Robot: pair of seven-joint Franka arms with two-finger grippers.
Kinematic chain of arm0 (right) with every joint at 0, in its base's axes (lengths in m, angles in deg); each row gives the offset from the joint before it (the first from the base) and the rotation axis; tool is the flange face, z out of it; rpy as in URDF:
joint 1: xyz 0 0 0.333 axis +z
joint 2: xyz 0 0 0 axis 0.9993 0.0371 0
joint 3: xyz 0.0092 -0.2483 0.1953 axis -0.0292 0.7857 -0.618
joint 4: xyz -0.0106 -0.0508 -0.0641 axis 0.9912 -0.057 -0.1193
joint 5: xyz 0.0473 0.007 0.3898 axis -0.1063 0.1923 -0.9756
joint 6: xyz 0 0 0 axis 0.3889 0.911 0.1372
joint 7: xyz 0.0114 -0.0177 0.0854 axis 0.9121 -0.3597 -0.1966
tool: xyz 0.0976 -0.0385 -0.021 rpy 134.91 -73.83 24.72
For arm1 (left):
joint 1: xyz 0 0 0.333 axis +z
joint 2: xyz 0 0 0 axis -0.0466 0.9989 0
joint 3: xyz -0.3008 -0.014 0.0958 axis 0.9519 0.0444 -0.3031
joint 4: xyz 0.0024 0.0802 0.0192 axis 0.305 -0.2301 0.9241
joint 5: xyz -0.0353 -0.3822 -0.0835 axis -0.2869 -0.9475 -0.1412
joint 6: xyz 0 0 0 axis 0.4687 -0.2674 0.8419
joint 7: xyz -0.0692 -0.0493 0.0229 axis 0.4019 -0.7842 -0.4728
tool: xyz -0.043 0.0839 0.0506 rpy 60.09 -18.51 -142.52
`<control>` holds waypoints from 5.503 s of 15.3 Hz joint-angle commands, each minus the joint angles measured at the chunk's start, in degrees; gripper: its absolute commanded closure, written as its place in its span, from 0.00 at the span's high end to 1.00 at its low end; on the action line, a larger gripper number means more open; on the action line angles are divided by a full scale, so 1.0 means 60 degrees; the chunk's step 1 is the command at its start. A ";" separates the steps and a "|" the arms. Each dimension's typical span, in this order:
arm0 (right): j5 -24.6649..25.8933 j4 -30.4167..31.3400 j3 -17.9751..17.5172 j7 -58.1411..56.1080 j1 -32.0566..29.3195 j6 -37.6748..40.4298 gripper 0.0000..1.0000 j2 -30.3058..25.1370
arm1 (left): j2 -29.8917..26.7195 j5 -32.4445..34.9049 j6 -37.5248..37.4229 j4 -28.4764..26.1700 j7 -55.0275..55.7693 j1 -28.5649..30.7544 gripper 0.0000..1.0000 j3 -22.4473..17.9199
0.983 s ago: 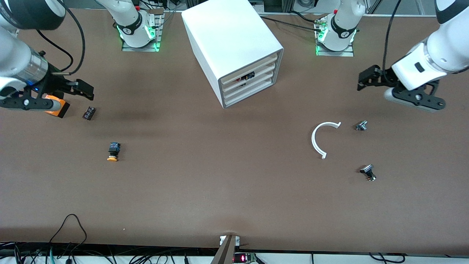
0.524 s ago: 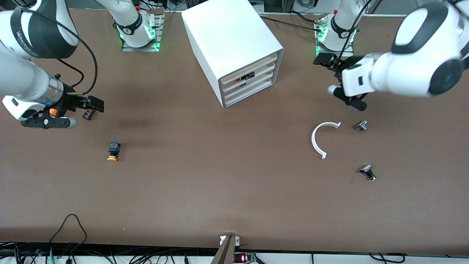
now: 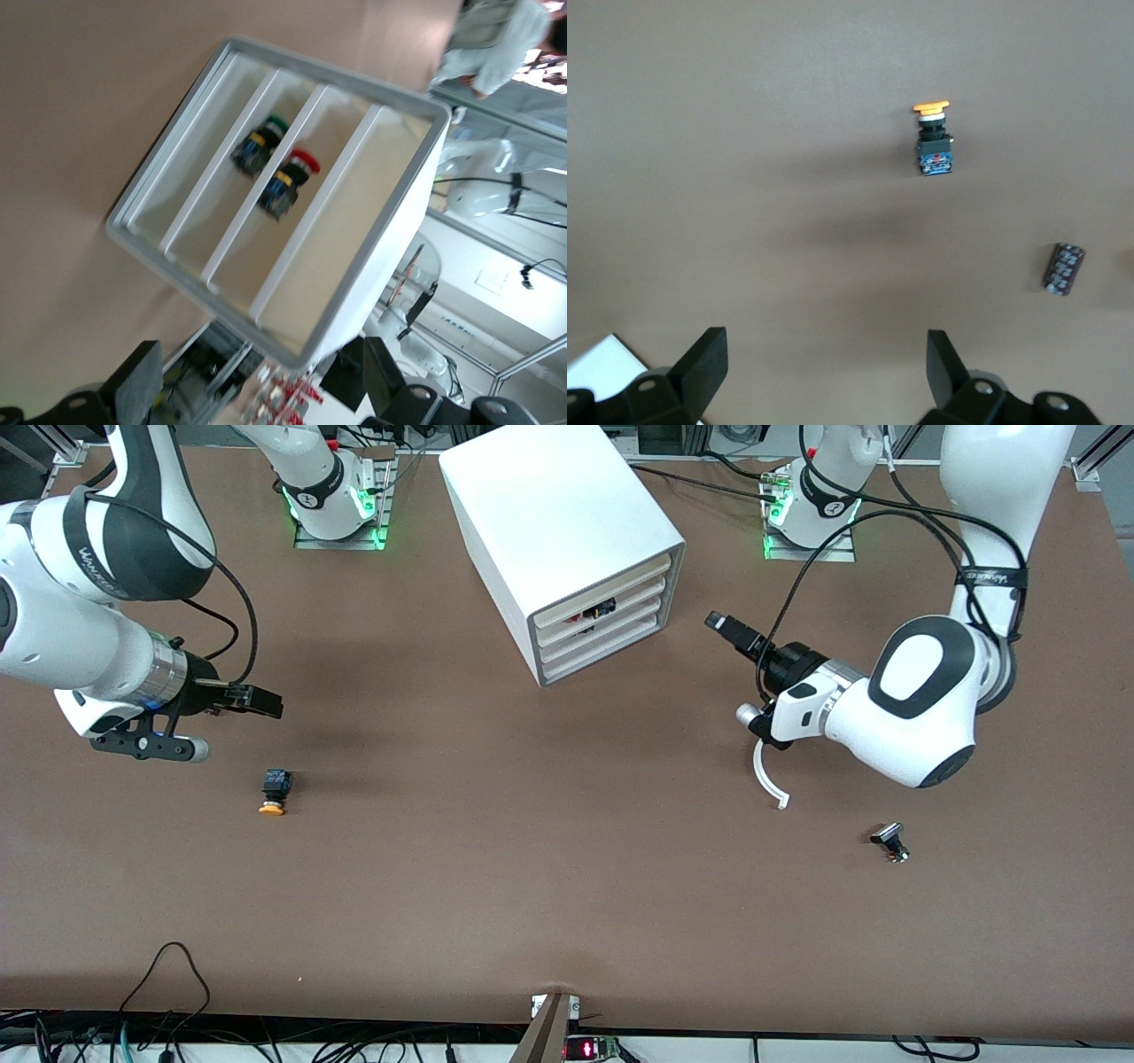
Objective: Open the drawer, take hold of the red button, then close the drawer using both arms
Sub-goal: 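Grasp the drawer handle with the left gripper while the right gripper advances, then pull the drawer open with the left gripper while the right gripper reaches in, then grasp the red button with the right gripper while the left gripper releases, then lift the red button out with the right gripper while the left gripper withdraws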
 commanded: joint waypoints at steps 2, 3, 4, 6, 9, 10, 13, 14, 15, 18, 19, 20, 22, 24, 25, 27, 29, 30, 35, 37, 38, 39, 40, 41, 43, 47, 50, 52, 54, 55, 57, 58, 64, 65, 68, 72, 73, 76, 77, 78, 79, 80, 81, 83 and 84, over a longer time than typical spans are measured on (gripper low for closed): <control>-0.0107 -0.0239 -0.0029 0.1402 0.0464 -0.0252 0.99 0.0281 | -0.1323 -0.1643 0.1699 -0.2934 -0.1713 0.0016 1.00 -0.0013; -0.0107 -0.0240 -0.0029 0.1725 0.0494 -0.0282 0.99 0.0296 | -0.1353 -0.1877 0.1819 -0.3214 -0.2225 0.0031 1.00 -0.0013; -0.0107 -0.0254 -0.0029 0.1946 0.0625 -0.0282 0.99 0.0311 | -0.1339 -0.2228 0.1849 -0.3492 -0.2795 0.0060 1.00 -0.0013; -0.0107 -0.0502 -0.0029 0.2604 0.0845 -0.0282 0.99 0.0500 | -0.1353 -0.2640 0.2576 -0.4194 -0.4156 0.0017 0.99 0.0002; -0.0107 -0.0999 -0.0029 0.3674 0.1241 -0.0268 0.99 0.0837 | -0.1515 -0.3373 0.2888 -0.4856 -0.4616 0.0075 0.99 0.0383; -0.0122 -0.1161 -0.0029 0.3952 0.1343 -0.0253 0.99 0.0940 | -0.1471 -0.3374 0.2976 -0.4901 -0.4820 0.0046 0.99 0.0383; -0.0122 -0.1557 -0.0029 0.4729 0.1651 -0.0238 0.99 0.1218 | -0.1398 -0.3432 0.3547 -0.5587 -0.5655 -0.0057 0.99 0.0470; -0.0122 -0.1659 -0.0029 0.5007 0.1710 -0.0238 0.99 0.1277 | -0.1397 -0.3664 0.3766 -0.5909 -0.5831 -0.0072 0.99 0.0645; -0.0165 -0.1733 -0.0044 0.5169 0.1798 -0.0253 0.99 0.1365 | -0.1383 -0.3957 0.3985 -0.6158 -0.6080 -0.0072 0.99 0.0806; -0.0604 -0.2084 -0.0029 0.5653 0.1974 -0.0253 0.99 0.1614 | -0.1149 -0.5141 0.4557 -0.6643 -0.6681 -0.0086 0.91 0.1508; -0.0620 -0.2375 -0.0029 0.5814 0.2076 -0.0123 0.99 0.1789 | -0.1134 -0.5654 0.4849 -0.6775 -0.6799 -0.0072 0.91 0.1815; -0.0605 -0.2654 -0.0029 0.6048 0.2164 0.0053 0.99 0.1964 | -0.1119 -0.5760 0.5142 -0.6834 -0.6916 -0.0086 0.87 0.2021; -0.0620 -0.3298 -0.0029 0.6546 0.2325 0.0346 0.99 0.2345 | -0.0914 -0.5820 0.5174 -0.6864 -0.7049 -0.0072 0.77 0.2227; -0.0620 -0.3695 -0.0029 0.6898 0.2457 0.0435 0.99 0.2566 | -0.0929 -0.5820 0.5131 -0.6864 -0.7267 0.0016 0.71 0.2228; -0.0620 -0.3798 -0.0029 0.7030 0.2501 0.0435 0.99 0.2625 | -0.0900 -0.5820 0.5145 -0.6879 -0.7399 0.0016 0.67 0.2228; -0.0634 -0.3887 -0.0029 0.7134 0.2531 0.0435 0.99 0.2698 | -0.0885 -0.5820 0.5145 -0.6893 -0.7517 0.0016 0.52 0.2228; -0.0634 -0.4018 -0.0029 0.7265 0.2633 0.0435 0.99 0.2728 | -0.0841 -0.5645 0.5145 -0.6893 -0.7780 0.0075 0.26 0.2214; -0.0634 -0.4135 -0.0029 0.7440 0.2648 0.0435 0.99 0.2815 | -0.0812 -0.5354 0.5145 -0.6879 -0.7825 0.0089 0.11 0.2185; -0.0649 -0.5101 -0.0044 0.8158 0.2940 0.0743 0.99 0.3357 | -0.0797 -0.5161 0.5130 -0.6879 -0.7840 0.0280 0.00 0.2184; -0.0649 -0.5292 -0.0044 0.8567 0.3043 0.0728 0.99 0.3474 | -0.0840 -0.5088 0.5130 -0.6835 -0.7869 0.0352 0.00 0.2170; -0.0707 -0.5438 -0.0044 0.8758 0.3058 0.0728 0.99 0.3562 | -0.0841 -0.5001 0.5130 -0.6791 -0.7869 0.0440 0.00 0.2170; -0.0853 -0.5541 -0.0029 0.8905 0.3116 0.0728 0.99 0.3635 | -0.0841 -0.4666 0.5130 -0.6747 -0.7884 0.0528 0.00 0.2141; -0.0927 -0.5658 -0.0044 0.9066 0.3131 0.0685 0.99 0.3665 | -0.0812 -0.4155 0.5145 -0.6602 -0.7869 0.0761 0.00 0.2126; -0.0927 -0.5718 -0.0044 0.9256 0.3146 0.0655 0.99 0.3738 | -0.0710 -0.3715 0.5145 -0.6354 -0.7855 0.1024 0.00 0.2111; -0.0927 -0.5966 -0.0044 0.9622 0.3292 0.0640 0.99 0.3899 | 0.0106 -0.2967 0.5145 -0.5449 -0.7840 0.1538 0.00 0.2126; -0.0927 -0.6479 -0.0044 1.0661 0.3774 0.0451 0.99 0.4250 | 0.1078 -0.2495 0.5116 -0.4244 -0.7840 0.1920 0.00 0.2111; -0.0927 -0.6538 -0.0044 1.1628 0.4272 -0.0148 0.99 0.4397 | 0.1603 -0.2173 0.5101 -0.3381 -0.7767 0.2037 0.00 0.2111; -0.0927 -0.6538 -0.0044 1.2214 0.4624 -0.0529 0.99 0.4529 | 0.1883 -0.2158 0.5101 -0.2998 -0.7767 0.2052 0.00 0.2097; -0.1015 -0.6538 -0.0058 1.2814 0.4903 -0.0896 0.99 0.4661 | 0.1899 -0.2056 0.4941 -0.3011 -0.7738 0.2038 0.26 0.2082; -0.1204 -0.6538 -0.0044 1.3166 0.5049 -0.1115 0.99 0.4705 | 0.1913 -0.1896 0.4809 -0.2997 -0.7694 0.2052 0.80 0.2082; -0.1279 -0.6538 -0.0044 1.3854 0.5400 -0.1540 0.99 0.4866 | 0.1884 -0.1850 0.4532 -0.2968 -0.7650 0.2213 1.00 0.2067; -0.1279 -0.6553 -0.0044 1.4162 0.5547 -0.1731 0.99 0.4968 | 0.1855 -0.1850 0.4182 -0.2808 -0.7534 0.2271 1.00 0.2067; -0.1279 -0.6539 -0.0029 1.5643 0.6382 -0.2815 0.99 0.5437 | 0.1649 -0.0097 0.1913 -0.0806 -0.3234 0.2520 1.00 0.2038; -0.1279 -0.6553 -0.0015 1.5819 0.6485 -0.2918 0.99 0.5554 | 0.1664 0.0328 0.1342 -0.0133 -0.2283 0.2594 1.00 0.2038; -0.1220 -0.6524 0.0029 1.6069 0.7011 -0.2934 0.99 0.5745 | 0.1679 0.1121 0.0226 0.1408 0.0092 0.2609 1.00 0.2038; -0.1089 -0.6320 0.0044 1.6348 0.7451 -0.2875 0.99 0.5892 | 0.1650 0.2657 -0.0698 0.3195 0.1225 0.2638 1.00 0.2052; -0.1060 -0.6275 0.0044 1.6362 0.7554 -0.2875 0.99 0.5950 | 0.1620 0.3053 -0.0830 0.3562 0.1459 0.2653 1.00 0.2053; -0.0753 -0.5953 0.0059 1.6465 0.7760 -0.2861 0.99 0.5951 | 0.1226 0.4326 -0.1037 0.4486 0.2017 0.2507 1.00 0.2140; -0.0694 -0.5851 0.0059 1.6465 0.7847 -0.2860 0.99 0.5951 | 0.1036 0.4984 -0.1022 0.4677 0.2091 0.2463 1.00 0.2227; -0.0693 -0.5777 0.0059 1.6465 0.7863 -0.2860 0.99 0.5951 | 0.0875 0.5556 -0.1022 0.4867 0.2106 0.2288 1.00 0.2228; -0.0693 -0.5762 0.0059 1.6465 0.7877 -0.2860 0.99 0.5965 | 0.0772 0.6113 -0.1037 0.5072 0.2106 0.2156 1.00 0.2185; -0.0693 -0.5719 0.0059 1.6465 0.7878 -0.2875 0.98 0.5965 | 0.0640 0.6698 -0.1037 0.5263 0.2106 0.2140 1.00 0.2213; -0.0693 -0.5660 0.0059 1.6465 0.7878 -0.2861 0.91 0.5951 | 0.0537 0.7212 -0.1008 0.5410 0.2092 0.2140 1.00 0.2214; -0.0722 -0.5660 0.0059 1.6421 0.7863 -0.2860 0.58 0.5951 | 0.0536 0.7961 -0.0978 0.5849 0.2092 0.1965 1.00 0.2214; -0.0722 -0.5674 0.0059 1.6421 0.7848 -0.2860 0.36 0.5936 | 0.0536 0.8298 -0.0935 0.6010 0.2077 0.1935 1.00 0.2214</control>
